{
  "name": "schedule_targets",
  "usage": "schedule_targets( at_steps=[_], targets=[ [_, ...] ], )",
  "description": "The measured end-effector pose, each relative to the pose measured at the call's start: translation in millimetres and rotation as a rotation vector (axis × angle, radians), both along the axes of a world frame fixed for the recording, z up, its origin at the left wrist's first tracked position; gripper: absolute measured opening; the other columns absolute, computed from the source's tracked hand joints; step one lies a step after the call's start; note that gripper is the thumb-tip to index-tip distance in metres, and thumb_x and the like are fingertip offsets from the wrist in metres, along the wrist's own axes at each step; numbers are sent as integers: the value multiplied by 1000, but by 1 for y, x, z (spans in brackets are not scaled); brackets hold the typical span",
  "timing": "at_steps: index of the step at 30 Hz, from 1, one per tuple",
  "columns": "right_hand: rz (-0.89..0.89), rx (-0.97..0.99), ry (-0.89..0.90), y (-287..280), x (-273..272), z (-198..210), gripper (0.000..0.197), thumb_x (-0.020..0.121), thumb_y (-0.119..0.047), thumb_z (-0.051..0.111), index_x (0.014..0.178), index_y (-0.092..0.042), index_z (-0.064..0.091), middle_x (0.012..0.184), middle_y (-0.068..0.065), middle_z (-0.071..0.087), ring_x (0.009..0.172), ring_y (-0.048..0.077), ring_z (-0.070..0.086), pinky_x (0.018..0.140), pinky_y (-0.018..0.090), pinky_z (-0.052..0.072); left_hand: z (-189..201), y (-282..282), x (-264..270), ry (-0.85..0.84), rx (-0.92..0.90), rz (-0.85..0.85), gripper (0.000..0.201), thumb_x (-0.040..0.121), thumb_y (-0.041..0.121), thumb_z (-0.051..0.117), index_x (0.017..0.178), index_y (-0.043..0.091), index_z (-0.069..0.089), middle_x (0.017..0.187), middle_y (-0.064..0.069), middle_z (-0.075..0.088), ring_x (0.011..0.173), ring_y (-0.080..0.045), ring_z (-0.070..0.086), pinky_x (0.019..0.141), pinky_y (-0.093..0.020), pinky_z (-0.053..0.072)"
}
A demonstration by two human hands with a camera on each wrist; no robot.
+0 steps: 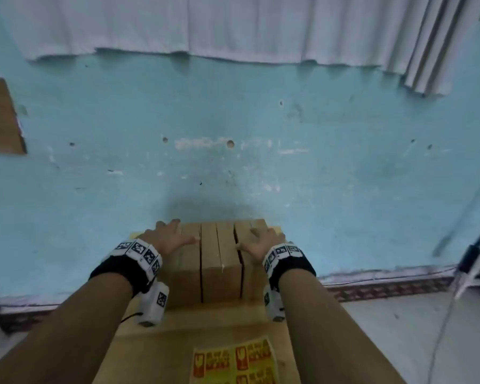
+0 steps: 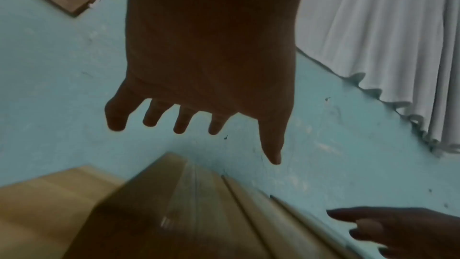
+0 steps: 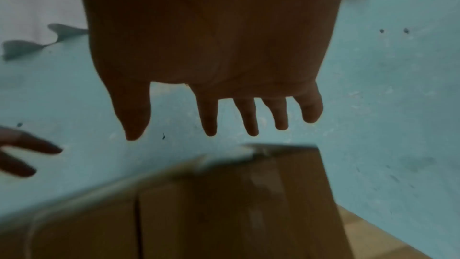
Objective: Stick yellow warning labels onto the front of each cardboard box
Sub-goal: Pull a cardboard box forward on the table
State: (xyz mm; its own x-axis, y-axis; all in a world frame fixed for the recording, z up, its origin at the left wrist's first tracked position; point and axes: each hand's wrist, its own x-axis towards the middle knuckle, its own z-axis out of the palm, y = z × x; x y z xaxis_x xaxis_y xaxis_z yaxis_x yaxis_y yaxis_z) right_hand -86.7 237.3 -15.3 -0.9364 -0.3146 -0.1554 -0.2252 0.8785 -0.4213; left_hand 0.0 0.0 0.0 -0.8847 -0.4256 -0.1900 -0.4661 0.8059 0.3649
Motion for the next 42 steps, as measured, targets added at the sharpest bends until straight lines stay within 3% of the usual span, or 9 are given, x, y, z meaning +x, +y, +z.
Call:
schedule_targets(
  at_steps=[7,11,15,20,25,29,35,40,42],
  targets=[
    [75,109,180,-1,5,-48,76,85,-73,47,151,-38,33,163,13,20,146,39,25,116,59,23,-63,21,10,91,-76,-4,87,77,81,48,148,32,37,160,-10,17,137,-41,39,110,-52,36],
    [119,197,264,-6,10,-54,89,75,-89,36,149,-40,34,160,16,23,145,40,23,115,61,20,-60,22,8,22,-133,27,99,66,89,47,147,34,36,159,-6,21,136,-40,41,107,-51,38],
    [175,262,306,-13,12,-61,104,62,-99,33,152,-48,21,163,20,13,147,45,16,115,64,18,-48,13,7,-86,-66,3,106,67,83,58,153,30,28,163,-10,12,144,-36,30,115,-52,29],
    [223,243,326,-16,10,-63,102,62,-98,35,151,-55,11,163,18,11,147,48,16,114,64,24,-37,4,22,-125,-106,-36,91,76,75,59,152,36,29,161,-10,15,143,-36,32,114,-49,31],
    [193,261,378,-17,8,-66,87,75,-91,29,150,-46,27,159,18,23,143,46,25,110,59,32,-39,2,38,-120,-68,-46,81,82,52,67,151,32,31,160,-10,15,142,-34,32,111,-43,31],
    [179,278,344,-25,-4,-64,85,76,-89,32,150,-47,26,158,16,23,141,45,27,110,58,33,-42,1,50,-139,-46,-73,79,84,43,67,152,31,28,162,-4,14,140,-31,35,106,-40,38],
    [123,293,341,-41,-16,-61,88,74,-92,28,149,-46,29,156,17,29,140,46,29,110,60,26,-34,-9,73,-213,-33,-87,75,85,12,63,147,35,27,140,-9,44,108,-29,55,87,-40,54],
    [129,305,369,-48,-19,-61,93,72,-93,28,149,-42,32,156,20,32,145,43,24,112,65,22,-30,-25,85,-176,-60,-180,81,78,-4,60,143,36,35,143,-3,42,120,-25,48,86,-37,50],
    [141,302,360,-49,-19,-62,94,70,-93,35,149,-42,31,155,20,31,144,43,24,110,64,27,-30,-26,88,-169,-32,-204,86,77,-8,60,145,38,36,147,0,44,128,-25,47,95,-39,51]
  ],
)
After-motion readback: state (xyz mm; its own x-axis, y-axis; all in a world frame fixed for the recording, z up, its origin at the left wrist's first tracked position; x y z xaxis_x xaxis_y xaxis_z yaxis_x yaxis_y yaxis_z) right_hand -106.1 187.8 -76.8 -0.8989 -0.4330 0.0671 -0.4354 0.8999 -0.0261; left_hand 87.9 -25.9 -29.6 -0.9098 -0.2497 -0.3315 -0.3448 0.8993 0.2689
